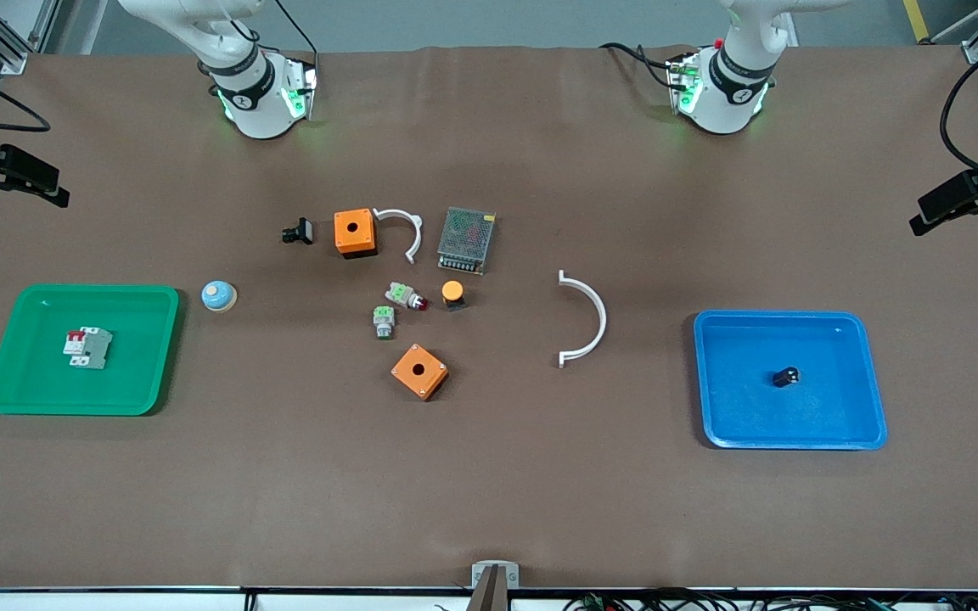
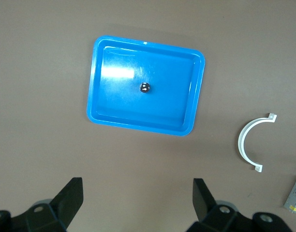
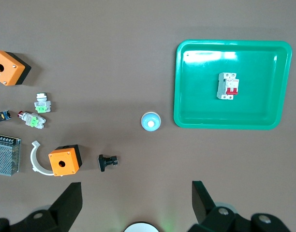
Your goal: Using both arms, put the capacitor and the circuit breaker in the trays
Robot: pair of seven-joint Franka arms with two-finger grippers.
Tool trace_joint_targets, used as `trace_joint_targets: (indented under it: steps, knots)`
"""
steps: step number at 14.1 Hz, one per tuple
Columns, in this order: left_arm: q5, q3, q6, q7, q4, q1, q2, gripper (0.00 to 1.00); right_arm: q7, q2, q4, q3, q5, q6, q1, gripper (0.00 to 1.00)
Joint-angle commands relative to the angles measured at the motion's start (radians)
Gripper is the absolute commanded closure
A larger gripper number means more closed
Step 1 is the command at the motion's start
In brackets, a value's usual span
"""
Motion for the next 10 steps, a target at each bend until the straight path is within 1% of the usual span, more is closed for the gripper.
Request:
trace_joint_targets:
  steps: [1, 10]
  knots:
    - [-0.012, 0.015, -0.021, 0.002, 0.022, -0.009, 0.007, 0.00, 0.007, -0.029, -0.025, -0.007, -0.003, 0.016, 0.012, 0.00]
    - [-0.011, 0.009, -0.021, 0.004, 0.022, -0.006, 0.009, 0.00, 0.022, -0.030, -0.024, -0.005, 0.000, 0.018, 0.016, 0.00]
